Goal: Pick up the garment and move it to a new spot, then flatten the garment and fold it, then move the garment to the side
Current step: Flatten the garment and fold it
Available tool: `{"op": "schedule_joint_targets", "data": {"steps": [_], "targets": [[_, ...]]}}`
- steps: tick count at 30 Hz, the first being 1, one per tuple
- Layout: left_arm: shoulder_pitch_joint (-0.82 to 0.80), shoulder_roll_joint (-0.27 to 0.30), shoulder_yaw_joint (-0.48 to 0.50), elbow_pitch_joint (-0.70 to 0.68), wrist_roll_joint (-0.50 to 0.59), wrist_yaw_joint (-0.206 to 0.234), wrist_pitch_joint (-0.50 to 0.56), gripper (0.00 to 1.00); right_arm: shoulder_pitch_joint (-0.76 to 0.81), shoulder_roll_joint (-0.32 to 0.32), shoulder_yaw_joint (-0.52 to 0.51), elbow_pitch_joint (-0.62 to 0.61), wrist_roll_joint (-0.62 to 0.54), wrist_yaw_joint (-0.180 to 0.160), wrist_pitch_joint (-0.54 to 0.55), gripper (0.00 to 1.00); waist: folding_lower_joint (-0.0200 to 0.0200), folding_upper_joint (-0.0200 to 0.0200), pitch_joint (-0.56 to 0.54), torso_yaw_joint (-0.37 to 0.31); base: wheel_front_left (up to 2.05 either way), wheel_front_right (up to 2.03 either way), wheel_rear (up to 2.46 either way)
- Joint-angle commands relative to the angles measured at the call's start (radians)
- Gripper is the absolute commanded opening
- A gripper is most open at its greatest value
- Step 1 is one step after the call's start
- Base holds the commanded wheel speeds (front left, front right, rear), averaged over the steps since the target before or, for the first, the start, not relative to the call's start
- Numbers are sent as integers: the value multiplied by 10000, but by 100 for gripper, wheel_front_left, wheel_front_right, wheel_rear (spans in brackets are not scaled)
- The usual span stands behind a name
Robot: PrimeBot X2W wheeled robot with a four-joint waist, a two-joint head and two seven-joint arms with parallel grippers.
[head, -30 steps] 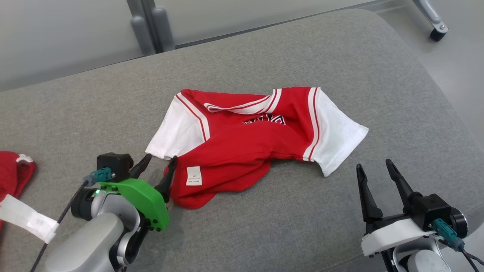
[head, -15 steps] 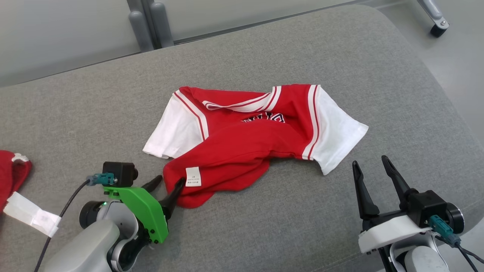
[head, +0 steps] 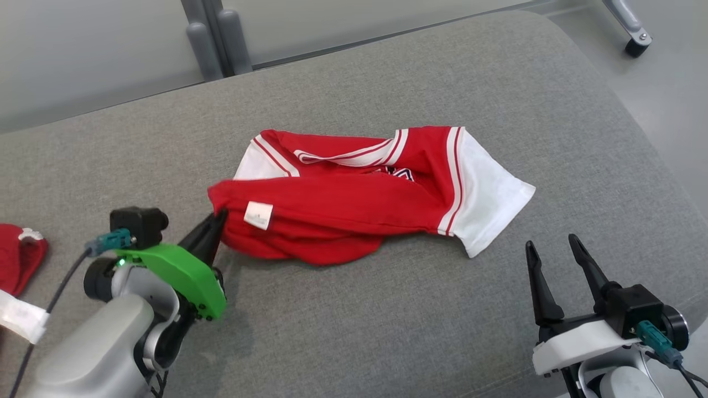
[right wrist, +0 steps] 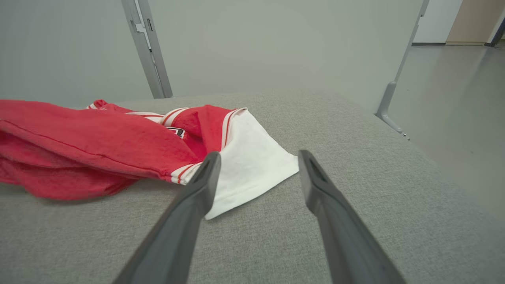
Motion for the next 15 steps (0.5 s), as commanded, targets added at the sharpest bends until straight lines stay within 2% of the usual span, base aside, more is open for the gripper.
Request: {"op": "schedule_joint_targets", "data": {"steps": [1,5,8,9,12,15], "targets": [[-186,252,129,-358,227,190,-172,0,137,-17,-39,-24,8,-12,-35,100,0,0,-73,120,0,0,0],[-213,900,352,-2041,771,818,-653,0,249,-17,-138,16,-60,-12,-35,100,0,0,-212,336,0,0,0],[425,1401,369,-3406,1244,1390,-1002,0,337,-18,-168,10,-62,-12,-34,100,0,0,-284,446,0,0,0],[425,1401,369,-3406,1244,1390,-1002,0,337,-18,-168,10,-62,-12,-34,100,0,0,-284,446,0,0,0],[1373,1613,537,-4403,1685,1988,-1320,0,475,-17,-210,3,5,-12,-34,100,0,0,-304,644,0,0,0],[2580,1385,1062,-4788,2422,2424,-1449,0,556,-17,-252,44,-47,-12,-34,100,0,0,-253,874,0,0,0]]}}
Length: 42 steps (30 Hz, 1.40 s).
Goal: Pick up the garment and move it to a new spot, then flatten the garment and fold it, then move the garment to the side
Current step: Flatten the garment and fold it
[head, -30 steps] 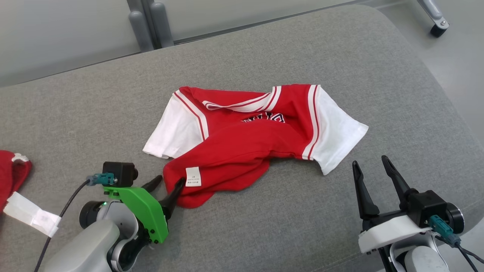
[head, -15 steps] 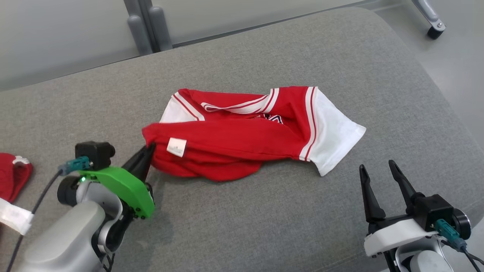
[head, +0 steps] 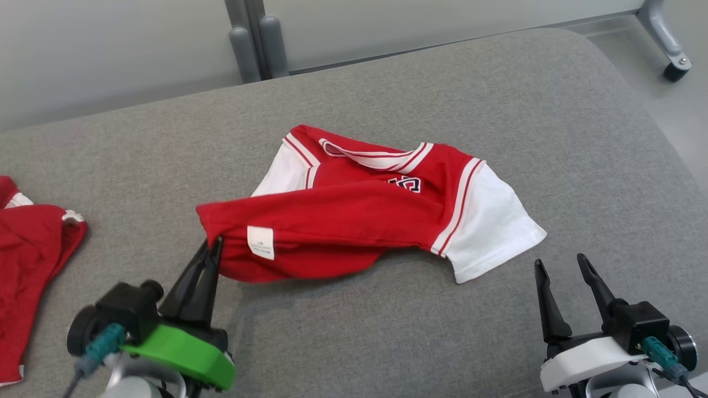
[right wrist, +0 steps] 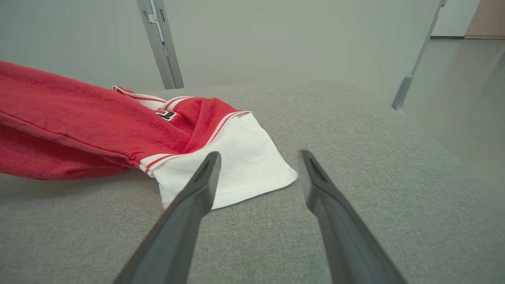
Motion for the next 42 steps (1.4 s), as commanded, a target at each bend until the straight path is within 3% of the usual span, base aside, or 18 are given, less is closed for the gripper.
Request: {"op": "schedule_joint_targets", "data": {"steps": [1,3,7,9,12,17,19,21,22,27,31,42], "targets": [[621,-288,351,-121,565,57,-72,0,83,-15,-55,20,-60,-10,-34,100,0,0,57,258,0,0,0],[1709,-860,909,-68,1115,-47,-62,0,131,-18,-119,36,-95,-10,-34,100,0,0,101,434,0,0,0],[3183,-2072,2007,289,2561,-791,-68,2,145,-19,-236,83,-317,-12,-34,100,0,0,128,805,0,0,0],[3807,-2763,2575,532,3103,-1334,-67,18,156,-16,-286,105,-435,-10,-34,100,0,0,106,990,0,0,0],[4358,-3632,3297,1078,3830,-2314,-67,33,108,-15,-312,114,-555,-10,-34,100,0,0,128,1248,0,0,0],[4645,-4646,3904,2551,4452,-3725,-69,37,27,-18,-295,139,-653,-12,-34,100,0,0,116,1571,0,0,0],[4595,-4867,3959,3113,4661,-3965,-70,55,3,-16,-262,152,-691,-10,-34,100,0,0,96,1619,0,0,0],[4546,-5050,4032,3633,4788,-4090,-68,95,2,-18,-255,152,-688,-10,-34,100,0,0,72,1659,0,0,0],[4491,-5104,4043,3797,4868,-4130,-70,100,12,-16,-251,150,-692,-10,-34,100,0,0,63,1674,0,0,0],[4496,-5249,4287,4464,4964,-4228,-70,100,108,-16,-186,178,-647,-10,-34,100,0,0,6,1669,0,0,0],[4680,-5277,5134,4359,4972,-4179,-71,100,159,-18,-190,106,-586,-12,-34,100,0,0,-23,1591,0,0,0],[5098,-5717,7729,1970,5904,-3942,-70,100,485,-127,-461,-533,-845,-12,-34,100,0,0,-713,1429,0,0,0]]}}
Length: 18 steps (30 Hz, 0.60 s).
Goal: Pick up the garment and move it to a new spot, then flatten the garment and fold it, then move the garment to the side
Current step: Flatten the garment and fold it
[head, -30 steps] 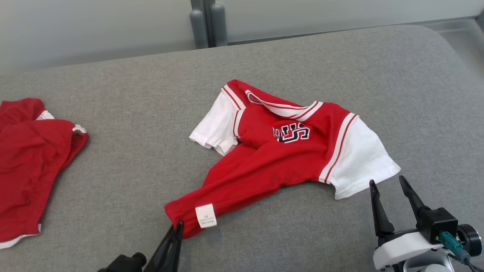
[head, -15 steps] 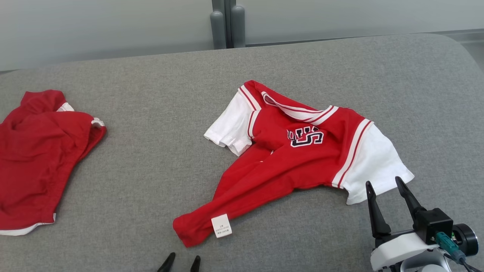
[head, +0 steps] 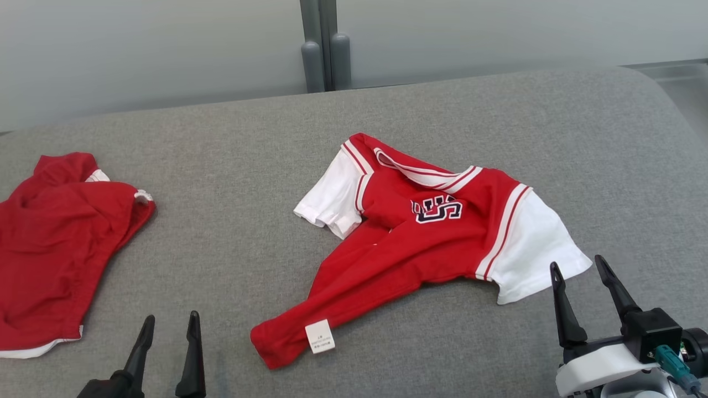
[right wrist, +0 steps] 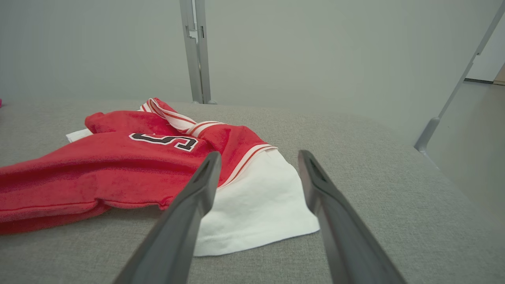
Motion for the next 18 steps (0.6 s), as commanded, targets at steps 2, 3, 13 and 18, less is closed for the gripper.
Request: {"op": "schedule_joint_targets", "data": {"steps": [2,3,13,18], "targets": [[182,-87,245,-294,183,-5,-27,100,185,-103,-73,-170,-78,-10,-32,100,0,0,-354,-97,0,0,0],[217,-119,329,-395,272,-30,-27,100,221,-143,-88,-214,-82,-10,-32,100,0,0,-442,-124,0,0,0],[80,-83,953,-357,566,-197,-28,100,56,-504,-51,-72,-111,-10,-32,100,0,0,-765,-398,0,0,0],[-88,118,727,-2,598,-254,-29,100,-28,-610,89,420,-126,-12,-32,100,0,0,-752,-328,0,0,0]]}}
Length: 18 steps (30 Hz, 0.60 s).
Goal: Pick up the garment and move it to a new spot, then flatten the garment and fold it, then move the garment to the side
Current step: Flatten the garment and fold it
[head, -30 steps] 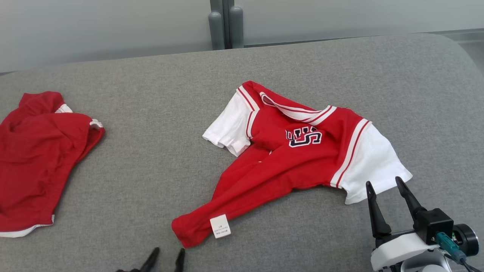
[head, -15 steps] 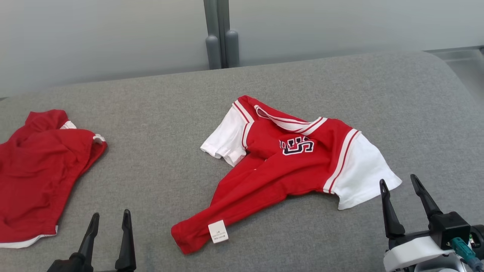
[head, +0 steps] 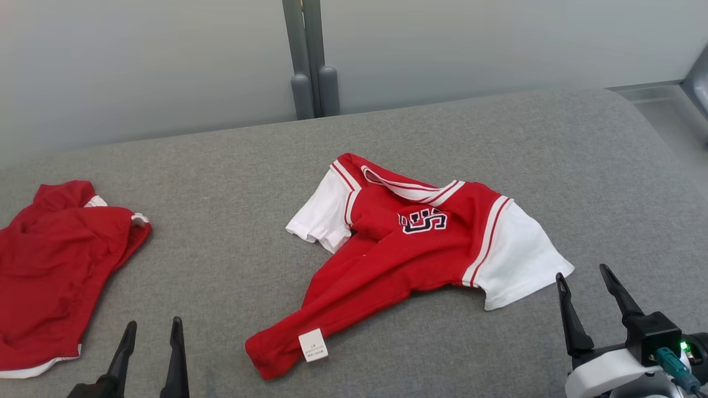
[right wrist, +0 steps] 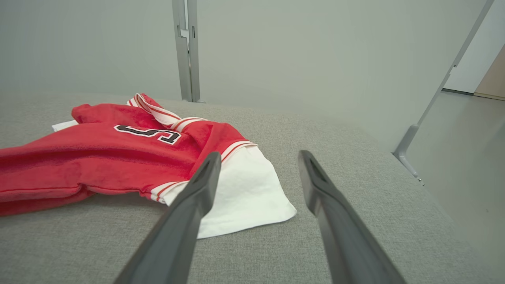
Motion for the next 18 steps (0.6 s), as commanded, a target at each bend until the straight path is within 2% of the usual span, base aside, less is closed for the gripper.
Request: {"op": "schedule_joint_targets", "data": {"steps": [1,9,18], "targets": [[-177,136,-84,107,7,-28,-29,100,-104,-39,-20,79,-38,-10,-34,100,0,0,-12,33,0,0,0],[-288,420,-500,447,-313,-40,-28,100,-380,0,9,491,43,-12,-34,100,0,0,-28,216,0,0,0],[-282,489,-757,667,-406,-41,-28,100,-494,-95,146,598,131,-12,-34,100,0,0,-132,467,0,0,0]]}}
